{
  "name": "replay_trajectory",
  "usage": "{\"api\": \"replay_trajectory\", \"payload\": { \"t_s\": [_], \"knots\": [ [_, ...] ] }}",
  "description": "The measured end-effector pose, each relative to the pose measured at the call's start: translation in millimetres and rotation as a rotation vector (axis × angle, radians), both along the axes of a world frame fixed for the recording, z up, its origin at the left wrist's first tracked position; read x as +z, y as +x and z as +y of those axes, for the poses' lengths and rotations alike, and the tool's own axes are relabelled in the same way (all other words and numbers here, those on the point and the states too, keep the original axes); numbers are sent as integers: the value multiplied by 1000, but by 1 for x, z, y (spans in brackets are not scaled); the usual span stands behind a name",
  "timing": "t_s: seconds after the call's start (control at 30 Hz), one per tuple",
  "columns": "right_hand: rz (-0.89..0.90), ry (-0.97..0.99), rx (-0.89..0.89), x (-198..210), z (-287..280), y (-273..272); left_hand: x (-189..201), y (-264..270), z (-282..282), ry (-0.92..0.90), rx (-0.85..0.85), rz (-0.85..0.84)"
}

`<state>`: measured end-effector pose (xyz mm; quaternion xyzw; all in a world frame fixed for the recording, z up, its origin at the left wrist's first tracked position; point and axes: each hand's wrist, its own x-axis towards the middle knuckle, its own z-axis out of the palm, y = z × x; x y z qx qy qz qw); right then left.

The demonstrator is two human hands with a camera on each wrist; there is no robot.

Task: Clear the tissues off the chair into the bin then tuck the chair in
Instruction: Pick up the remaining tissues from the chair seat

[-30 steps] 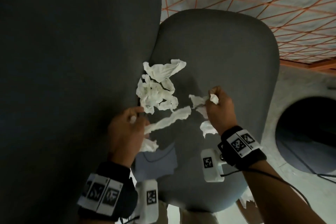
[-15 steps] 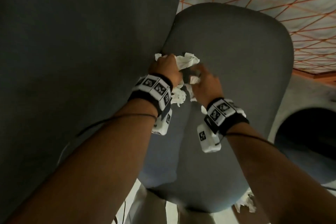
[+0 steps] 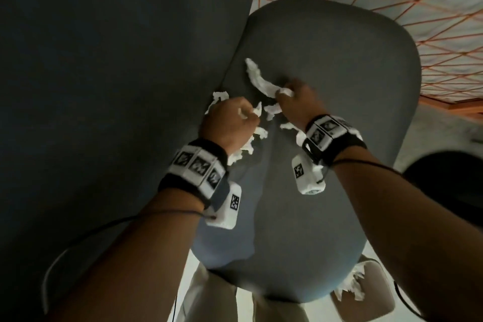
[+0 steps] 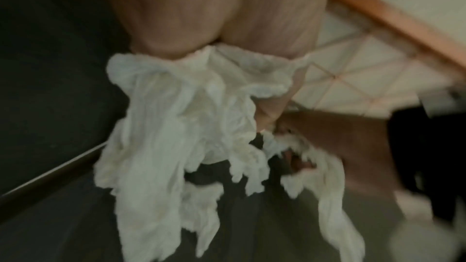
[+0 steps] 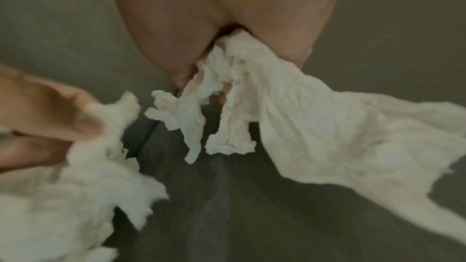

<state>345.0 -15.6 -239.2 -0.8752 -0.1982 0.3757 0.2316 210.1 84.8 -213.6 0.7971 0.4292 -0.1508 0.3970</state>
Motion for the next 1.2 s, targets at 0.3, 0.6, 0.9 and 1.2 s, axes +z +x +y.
{"api": "replay_trajectory", "payload": {
  "t_s": [0.3,0.6,0.9,1.2],
  "knots": [
    [41,66,-339,12,-64,-35,88,-70,-15,-429,624,-512],
    [53,117,42,1,-36,-72,68,-91,-38,-294,899,-437],
    [78,-97,72,-13,-47,-81,3,-71,-40,-209,497,169],
    [64,159,-182,1,-44,-50,-28,-56,-74,-252,320,171]
  ]
}}
